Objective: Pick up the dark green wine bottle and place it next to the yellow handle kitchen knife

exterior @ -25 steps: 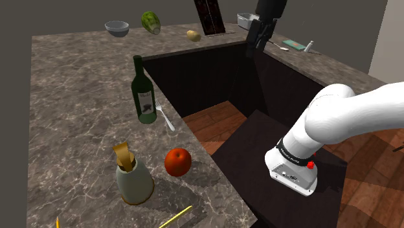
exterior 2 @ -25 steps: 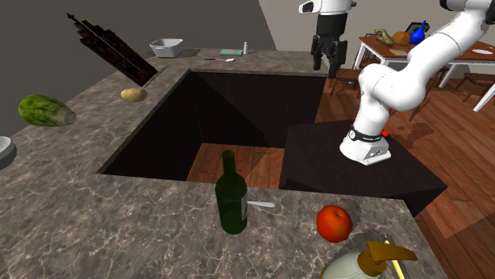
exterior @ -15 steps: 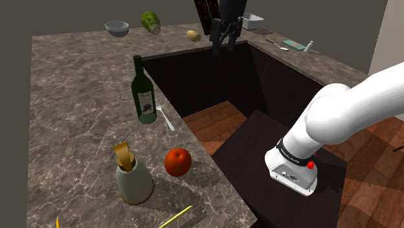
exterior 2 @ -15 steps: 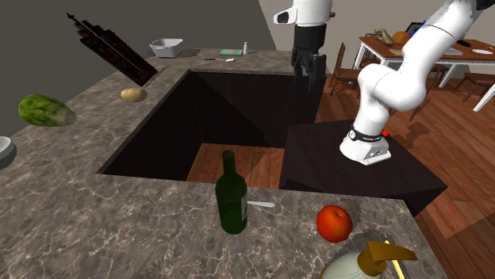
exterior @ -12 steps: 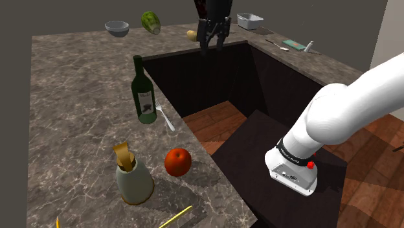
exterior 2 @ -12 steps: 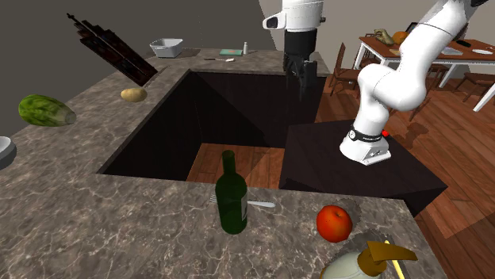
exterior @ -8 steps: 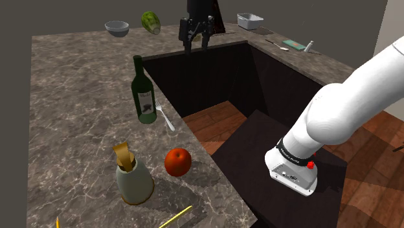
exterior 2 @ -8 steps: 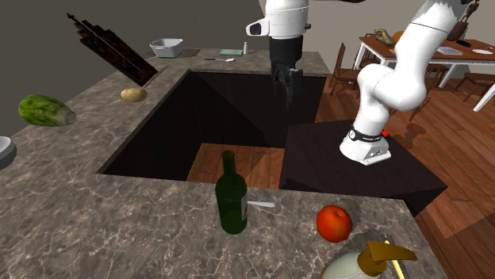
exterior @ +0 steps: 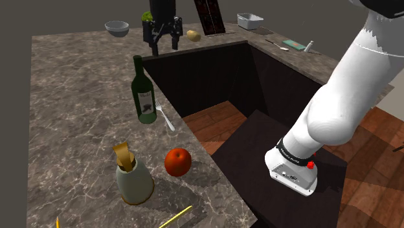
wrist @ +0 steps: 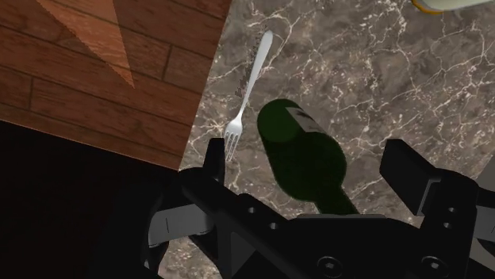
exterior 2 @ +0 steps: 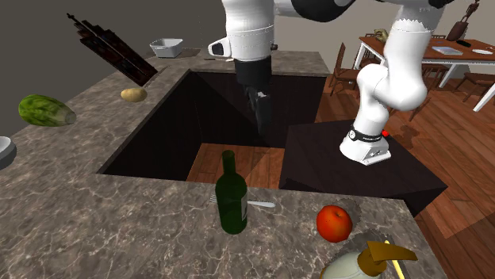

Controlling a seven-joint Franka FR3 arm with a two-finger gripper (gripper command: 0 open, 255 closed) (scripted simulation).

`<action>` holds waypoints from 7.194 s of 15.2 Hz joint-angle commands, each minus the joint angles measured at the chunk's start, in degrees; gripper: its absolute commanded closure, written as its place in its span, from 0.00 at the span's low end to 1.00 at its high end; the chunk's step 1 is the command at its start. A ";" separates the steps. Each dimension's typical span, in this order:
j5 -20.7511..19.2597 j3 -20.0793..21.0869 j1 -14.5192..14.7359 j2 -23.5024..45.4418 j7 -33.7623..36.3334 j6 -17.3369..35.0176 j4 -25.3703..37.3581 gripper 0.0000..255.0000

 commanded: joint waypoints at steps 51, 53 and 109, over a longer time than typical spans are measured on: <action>-5.88 1.33 6.19 23.70 5.79 -16.17 38.76 1.00; -6.08 1.32 6.54 24.65 5.91 -18.34 41.88 1.00; -8.88 10.63 34.29 25.71 42.79 -0.39 27.08 1.00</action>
